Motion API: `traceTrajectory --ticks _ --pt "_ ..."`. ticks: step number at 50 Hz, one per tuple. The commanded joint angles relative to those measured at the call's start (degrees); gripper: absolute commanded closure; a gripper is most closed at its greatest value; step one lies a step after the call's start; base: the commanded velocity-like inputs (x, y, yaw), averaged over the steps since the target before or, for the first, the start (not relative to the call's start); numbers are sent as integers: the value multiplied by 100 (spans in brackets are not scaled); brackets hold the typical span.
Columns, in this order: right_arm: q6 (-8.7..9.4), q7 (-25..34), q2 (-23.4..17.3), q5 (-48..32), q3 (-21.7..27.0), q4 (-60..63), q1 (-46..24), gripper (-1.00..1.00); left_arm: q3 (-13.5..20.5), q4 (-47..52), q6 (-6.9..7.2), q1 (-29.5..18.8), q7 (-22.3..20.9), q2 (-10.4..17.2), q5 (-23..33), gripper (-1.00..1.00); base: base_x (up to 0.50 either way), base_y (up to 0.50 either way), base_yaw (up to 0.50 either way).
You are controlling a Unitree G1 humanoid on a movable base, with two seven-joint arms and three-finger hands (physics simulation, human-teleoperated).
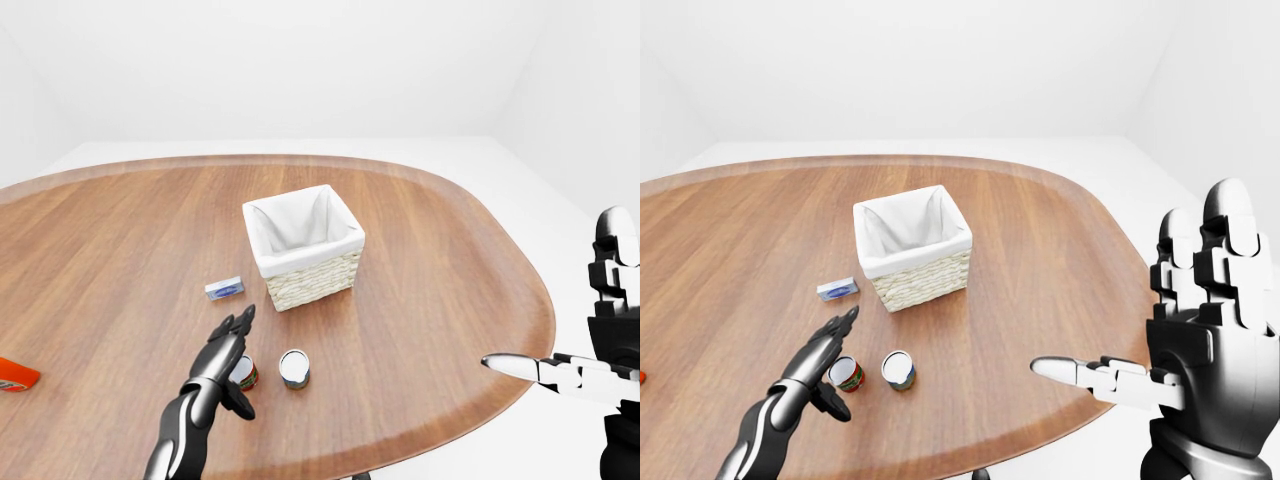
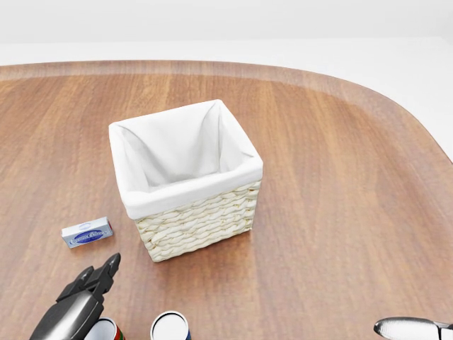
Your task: Pick up the tomato sauce, and put it in the basket.
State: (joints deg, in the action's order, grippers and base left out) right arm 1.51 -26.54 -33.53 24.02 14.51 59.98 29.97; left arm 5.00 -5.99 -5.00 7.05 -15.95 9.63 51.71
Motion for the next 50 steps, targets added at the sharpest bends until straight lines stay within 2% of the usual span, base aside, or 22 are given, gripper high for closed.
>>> traceTrajectory --ticks 1,16,20,31,35,45,50 --pt "-6 35 46 -28 -7 0 13 -100 -30 -221 0 -73 178 64 107 -100 0 0 0" --pt "39 142 163 -88 -15 0 -23 -100 -81 -550 0 -192 381 107 191 -100 0 0 0" --pt "3 129 139 -59 8 0 5 -100 -136 -717 0 -232 515 124 269 -100 0 0 0" --pt "-24 -58 -96 71 30 0 0 -100 -146 -881 0 -292 585 157 339 -100 0 0 0" --pt "-44 -115 -168 107 38 0 10 -100 -201 -1260 0 -447 808 203 389 -100 0 0 0" --pt "-6 33 7 40 48 0 2 -100 -235 -1237 0 -381 777 209 406 -100 0 0 0" --pt "20 94 78 -5 33 0 -13 -100 -275 -1833 0 -663 1074 267 415 -100 0 0 0"
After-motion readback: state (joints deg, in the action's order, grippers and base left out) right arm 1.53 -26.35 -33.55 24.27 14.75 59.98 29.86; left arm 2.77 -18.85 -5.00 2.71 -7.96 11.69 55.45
